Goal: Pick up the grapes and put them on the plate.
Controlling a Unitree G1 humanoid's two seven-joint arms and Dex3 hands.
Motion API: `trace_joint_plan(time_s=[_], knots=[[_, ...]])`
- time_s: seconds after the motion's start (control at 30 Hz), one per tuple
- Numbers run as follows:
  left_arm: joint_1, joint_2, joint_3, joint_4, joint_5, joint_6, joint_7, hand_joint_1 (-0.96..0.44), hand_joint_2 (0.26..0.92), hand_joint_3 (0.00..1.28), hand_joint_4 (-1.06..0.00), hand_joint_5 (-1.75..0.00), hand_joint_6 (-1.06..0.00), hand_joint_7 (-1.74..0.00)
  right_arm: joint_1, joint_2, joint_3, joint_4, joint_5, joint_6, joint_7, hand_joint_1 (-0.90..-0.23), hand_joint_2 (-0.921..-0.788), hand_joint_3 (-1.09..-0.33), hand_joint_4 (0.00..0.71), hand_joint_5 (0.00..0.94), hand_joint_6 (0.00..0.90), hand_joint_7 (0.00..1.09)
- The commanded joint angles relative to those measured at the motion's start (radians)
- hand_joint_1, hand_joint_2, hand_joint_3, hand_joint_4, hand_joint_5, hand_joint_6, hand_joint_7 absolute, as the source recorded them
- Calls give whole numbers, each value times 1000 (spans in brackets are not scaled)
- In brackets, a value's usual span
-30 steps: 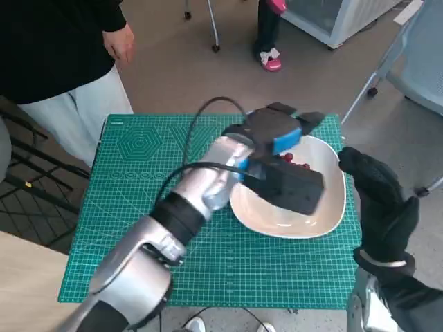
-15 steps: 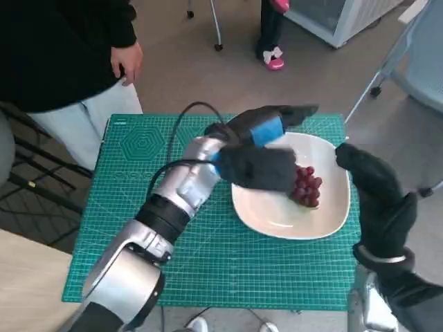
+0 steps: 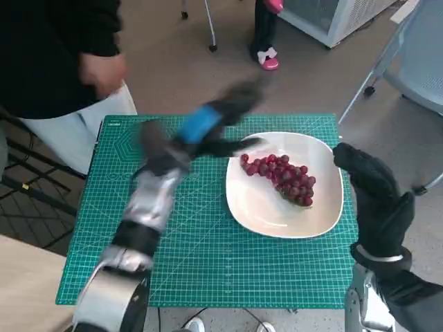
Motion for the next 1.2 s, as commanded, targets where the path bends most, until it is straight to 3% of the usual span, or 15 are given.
trace_joint_plan(time_s=[0.03, 0.63, 1.2], knots=[[80, 15, 47, -54, -62, -27, -30, -517, 921, 409, -175, 0, -226, -17, -10, 5, 6, 28, 6, 4, 12, -644, -921, -804, 372, 1, 88, 219], [320, 8, 80, -276, -121, -71, -14, -586, 921, 399, -225, -16, -242, -17, -52, 4, 14, 74, 17, 5, 44, -648, -921, -794, 376, 2, 99, 211], [390, -6, 70, -307, -160, -42, -31, -557, 921, 371, -263, -14, -273, -22, -82, -4, 7, 123, 42, -2, 97, -648, -921, -795, 378, 2, 107, 204]])
